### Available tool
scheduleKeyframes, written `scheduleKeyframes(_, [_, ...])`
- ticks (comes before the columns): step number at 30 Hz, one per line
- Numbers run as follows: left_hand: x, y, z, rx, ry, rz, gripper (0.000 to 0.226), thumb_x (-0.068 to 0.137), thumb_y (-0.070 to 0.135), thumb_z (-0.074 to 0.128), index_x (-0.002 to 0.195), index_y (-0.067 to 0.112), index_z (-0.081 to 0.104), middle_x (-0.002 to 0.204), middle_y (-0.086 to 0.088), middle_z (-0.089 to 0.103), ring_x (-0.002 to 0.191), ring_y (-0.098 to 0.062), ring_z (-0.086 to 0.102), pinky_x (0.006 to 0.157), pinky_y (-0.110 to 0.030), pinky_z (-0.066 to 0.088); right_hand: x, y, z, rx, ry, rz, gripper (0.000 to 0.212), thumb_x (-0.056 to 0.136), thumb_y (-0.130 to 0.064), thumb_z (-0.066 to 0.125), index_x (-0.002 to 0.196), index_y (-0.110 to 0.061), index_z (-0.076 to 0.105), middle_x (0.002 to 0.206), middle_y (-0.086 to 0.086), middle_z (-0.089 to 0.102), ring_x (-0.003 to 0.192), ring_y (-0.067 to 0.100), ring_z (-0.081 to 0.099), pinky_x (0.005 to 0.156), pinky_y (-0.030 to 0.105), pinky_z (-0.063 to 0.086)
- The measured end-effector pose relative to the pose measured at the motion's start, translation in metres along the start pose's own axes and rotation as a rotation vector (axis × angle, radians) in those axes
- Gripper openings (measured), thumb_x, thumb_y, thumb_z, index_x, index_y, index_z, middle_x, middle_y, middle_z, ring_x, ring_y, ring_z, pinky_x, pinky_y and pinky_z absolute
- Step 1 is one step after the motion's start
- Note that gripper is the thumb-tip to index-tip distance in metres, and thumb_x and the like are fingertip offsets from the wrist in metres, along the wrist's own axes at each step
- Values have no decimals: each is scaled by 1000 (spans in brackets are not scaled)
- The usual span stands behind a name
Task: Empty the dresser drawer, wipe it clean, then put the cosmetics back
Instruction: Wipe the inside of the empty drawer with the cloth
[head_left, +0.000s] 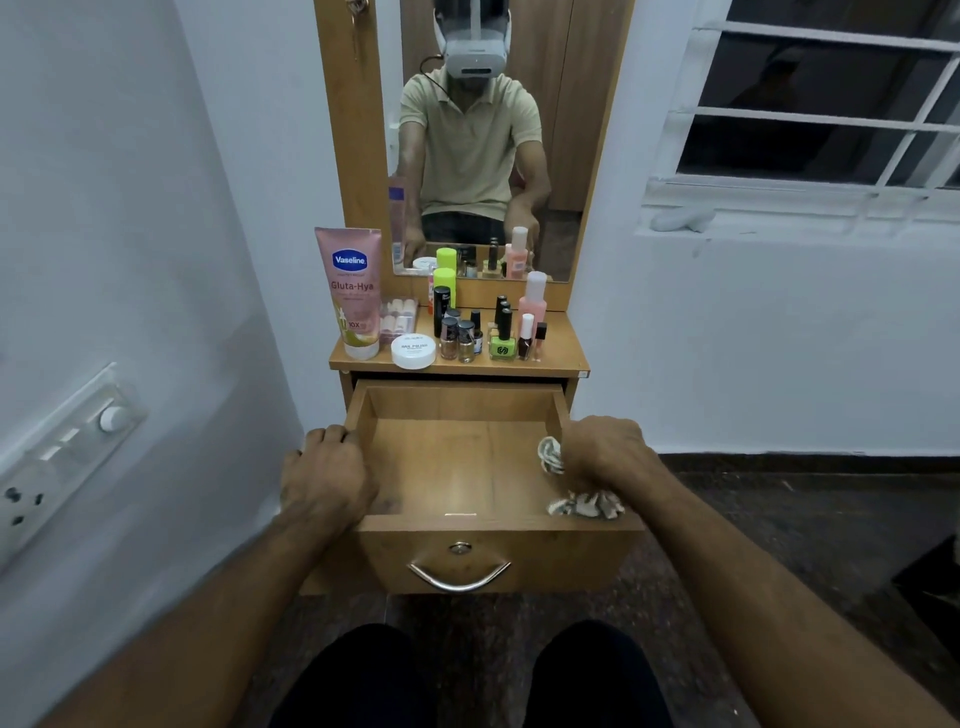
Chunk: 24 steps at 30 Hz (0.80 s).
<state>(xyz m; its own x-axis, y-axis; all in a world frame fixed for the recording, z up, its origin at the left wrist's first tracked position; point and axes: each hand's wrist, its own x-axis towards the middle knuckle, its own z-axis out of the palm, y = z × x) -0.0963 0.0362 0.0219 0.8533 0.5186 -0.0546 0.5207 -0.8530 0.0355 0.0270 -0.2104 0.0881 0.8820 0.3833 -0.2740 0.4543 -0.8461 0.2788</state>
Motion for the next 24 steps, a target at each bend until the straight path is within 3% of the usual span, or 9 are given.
scheduleKeyframes(3, [-3, 1, 1, -15, 8, 2, 50, 96, 31, 52, 142, 13, 50, 149, -6, 46, 138, -27, 39, 111, -47, 37, -9, -1, -5, -84, -49, -28, 6, 89, -20, 64, 92, -16, 61, 74, -3, 54, 70, 14, 54, 69, 29, 44])
scheduleKeyframes(7, [-4, 0, 1, -62, 13, -26, 50, 94, 32, 54, 140, 13, 52, 147, -6, 48, 135, -27, 41, 110, -48, 39, -10, -3, -10, -116, -81, -99, 12, 90, -27, 66, 89, -16, 62, 74, -4, 57, 67, 13, 54, 65, 29, 45])
scheduleKeyframes(10, [-4, 1, 0, -61, 16, -28, 47, 95, 31, 52, 138, 12, 54, 147, -8, 48, 134, -28, 42, 110, -49, 39, -4, -7, -3, 13, -115, -220, 23, 88, -29, 69, 100, -10, 69, 82, 0, 66, 80, 20, 65, 70, 32, 54])
scheduleKeyframes(13, [-6, 1, -1, -82, 18, -30, 48, 96, 33, 53, 139, 12, 53, 148, -8, 48, 135, -29, 41, 111, -49, 38, 3, -23, 7, 219, -174, -310, 30, 89, -25, 70, 113, -6, 67, 95, 6, 66, 82, 21, 61, 59, 24, 45])
scheduleKeyframes(15, [-5, -1, -1, -99, 29, -33, 48, 95, 33, 54, 139, 12, 53, 148, -7, 48, 135, -28, 42, 111, -49, 38, 10, -28, 11, 254, -209, -333, 31, 91, -26, 68, 116, -6, 66, 98, 6, 64, 83, 20, 59, 60, 24, 43])
scheduleKeyframes(20, [-4, -2, 1, -123, 27, -33, 49, 95, 34, 56, 140, 14, 53, 149, -5, 47, 135, -28, 41, 112, -50, 37, 22, -16, 14, -3, -283, -257, 26, 93, -22, 66, 112, -5, 72, 98, 7, 73, 86, 23, 69, 78, 34, 57])
scheduleKeyframes(24, [-3, -2, 3, -121, 30, -36, 50, 94, 33, 57, 140, 14, 53, 148, -5, 48, 134, -28, 42, 112, -49, 37, 29, -23, 13, 25, -343, -348, 22, 92, -12, 63, 112, -6, 71, 100, 8, 72, 84, 23, 68, 71, 32, 55])
